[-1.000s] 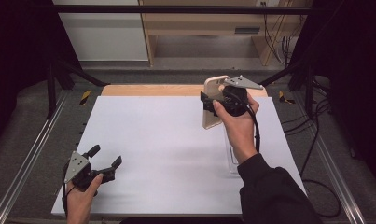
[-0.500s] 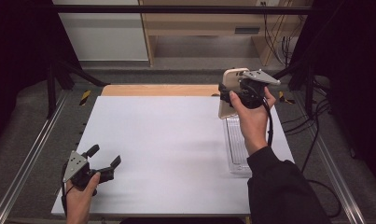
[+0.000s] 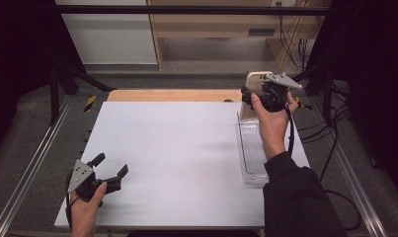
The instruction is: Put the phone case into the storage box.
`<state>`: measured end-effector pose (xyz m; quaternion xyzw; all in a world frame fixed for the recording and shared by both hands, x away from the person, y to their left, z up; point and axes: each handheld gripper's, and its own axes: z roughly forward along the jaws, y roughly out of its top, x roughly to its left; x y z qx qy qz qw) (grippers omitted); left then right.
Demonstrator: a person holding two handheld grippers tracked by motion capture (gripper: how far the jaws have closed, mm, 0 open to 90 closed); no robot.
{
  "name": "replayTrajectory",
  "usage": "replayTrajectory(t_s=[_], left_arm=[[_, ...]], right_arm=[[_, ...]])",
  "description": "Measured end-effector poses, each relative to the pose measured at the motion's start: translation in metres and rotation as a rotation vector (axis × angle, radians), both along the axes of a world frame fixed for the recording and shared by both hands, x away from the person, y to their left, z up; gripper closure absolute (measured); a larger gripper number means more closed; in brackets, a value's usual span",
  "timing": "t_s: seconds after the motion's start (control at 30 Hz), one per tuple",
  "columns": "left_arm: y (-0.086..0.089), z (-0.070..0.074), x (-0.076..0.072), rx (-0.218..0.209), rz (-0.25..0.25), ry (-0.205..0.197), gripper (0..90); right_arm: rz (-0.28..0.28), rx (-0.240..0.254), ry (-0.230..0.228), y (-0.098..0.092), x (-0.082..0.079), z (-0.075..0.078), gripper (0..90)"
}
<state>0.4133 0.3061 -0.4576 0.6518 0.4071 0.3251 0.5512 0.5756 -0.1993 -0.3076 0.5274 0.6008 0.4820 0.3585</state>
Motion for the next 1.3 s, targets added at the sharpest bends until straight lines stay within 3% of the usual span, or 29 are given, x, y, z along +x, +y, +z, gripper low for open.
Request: replayTrajectory(t_s=[0.13,0.47,0.73,1.03,1.3], left_arm=[[0.001,-0.001,0.001,-0.004,-0.004,0.001,3.5],[0.000,-0.002,0.007,-0.003,-0.034,0.003,1.8],[-0.003,-0.001,0.007,0.004,-0.107,-0.025,1.5],[-0.004,0.000,0.008,-0.005,-0.134,-0.036,1.1],[-0.007,0.000,0.007,0.007,-0.139,-0.033,1.1]], right_arm=[[-0.030,0.011,0.009,-0.009,0.004,-0.004,11.7],[-0.053,0.011,0.014,-0.010,0.010,-0.010,11.6],[-0.059,0.006,0.021,-0.006,0.009,-0.011,11.7],[-0.086,0.005,0.031,-0.012,0.011,-0.013,11.7],[-0.105,0.023,0.050,-0.018,0.018,-0.025,11.6]])
